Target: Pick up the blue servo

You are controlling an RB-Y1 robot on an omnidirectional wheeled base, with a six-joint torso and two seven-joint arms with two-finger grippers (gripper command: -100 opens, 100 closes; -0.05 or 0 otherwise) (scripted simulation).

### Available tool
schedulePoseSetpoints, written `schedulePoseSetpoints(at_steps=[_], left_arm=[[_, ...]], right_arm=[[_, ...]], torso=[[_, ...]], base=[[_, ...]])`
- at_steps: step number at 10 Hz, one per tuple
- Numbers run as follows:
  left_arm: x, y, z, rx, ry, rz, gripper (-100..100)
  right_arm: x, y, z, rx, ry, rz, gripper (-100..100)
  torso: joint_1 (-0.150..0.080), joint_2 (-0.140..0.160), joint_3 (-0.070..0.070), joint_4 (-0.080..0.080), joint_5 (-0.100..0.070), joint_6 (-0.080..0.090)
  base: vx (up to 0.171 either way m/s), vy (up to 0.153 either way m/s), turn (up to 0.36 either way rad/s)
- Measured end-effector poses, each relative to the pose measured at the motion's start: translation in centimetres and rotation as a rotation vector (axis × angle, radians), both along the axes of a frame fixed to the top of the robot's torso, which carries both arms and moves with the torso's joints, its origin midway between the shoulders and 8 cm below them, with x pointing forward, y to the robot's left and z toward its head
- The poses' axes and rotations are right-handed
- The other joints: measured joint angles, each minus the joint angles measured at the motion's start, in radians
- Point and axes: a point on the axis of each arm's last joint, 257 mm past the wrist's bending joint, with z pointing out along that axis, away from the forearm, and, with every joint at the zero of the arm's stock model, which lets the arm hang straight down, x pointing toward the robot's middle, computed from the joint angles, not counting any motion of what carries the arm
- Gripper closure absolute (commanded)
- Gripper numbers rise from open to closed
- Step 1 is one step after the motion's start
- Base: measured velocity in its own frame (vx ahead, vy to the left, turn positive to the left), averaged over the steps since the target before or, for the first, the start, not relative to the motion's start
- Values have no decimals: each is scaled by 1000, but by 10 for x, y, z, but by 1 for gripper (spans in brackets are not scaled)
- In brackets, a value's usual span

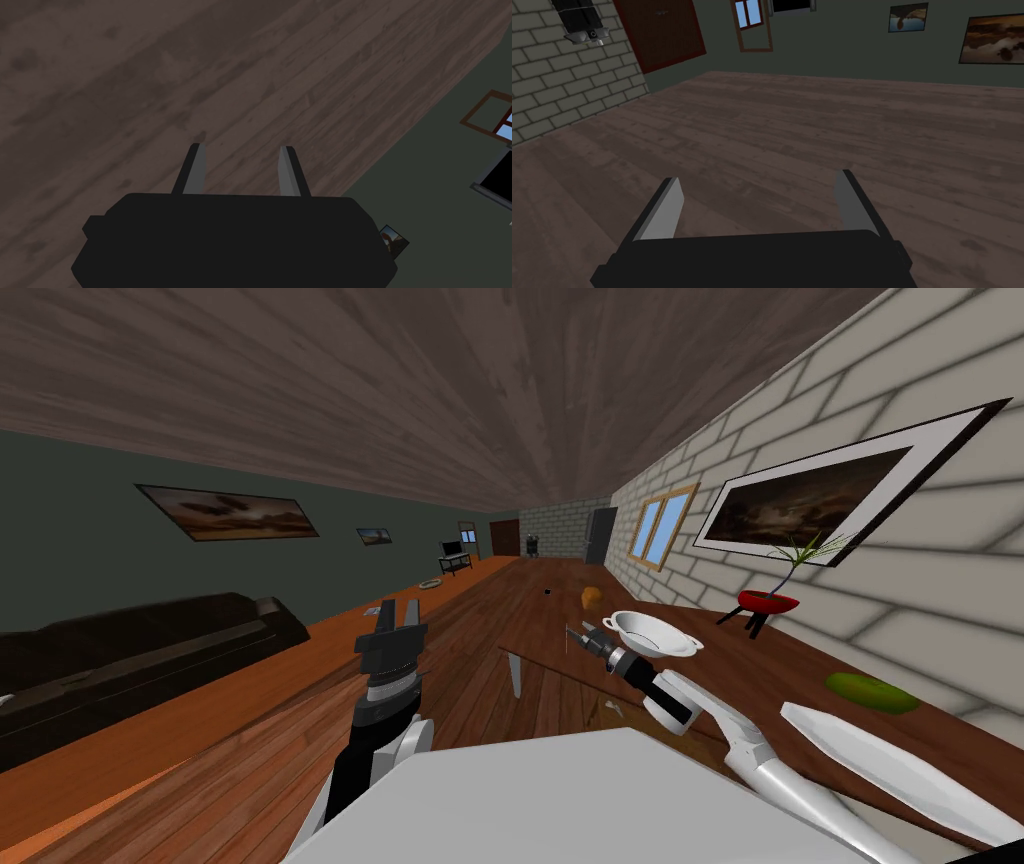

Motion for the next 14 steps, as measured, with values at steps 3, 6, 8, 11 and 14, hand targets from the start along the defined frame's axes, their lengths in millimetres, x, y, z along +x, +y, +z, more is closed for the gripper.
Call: schedulePoseSetpoints(at_steps=[3,6,8,11,14], left_arm=[[0,0,0,0,0,0,0],[0,0,0,0,0,0,0],[0,0,0,0,0,0,0],[0,0,0,0,0,0,0],[0,0,0,0,0,0,0]], right_arm=[[0,-26,-37,-148,60,-11,-100],[-13,-59,-74,-282,137,-22,-100],[-21,-77,-96,-352,183,-27,-100],[-40,-114,-132,-464,271,-31,-100],[-64,-148,-162,-547,350,-41,-100]], torso=[[1,-2,-1,0,0,0],[2,-3,-2,-1,0,0],[2,-3,-2,-1,0,0],[2,-5,-3,-1,0,0],[2,-4,-2,-1,0,1]], base=[[7,3,130],[23,15,113],[28,13,82],[45,14,109],[44,16,80]])
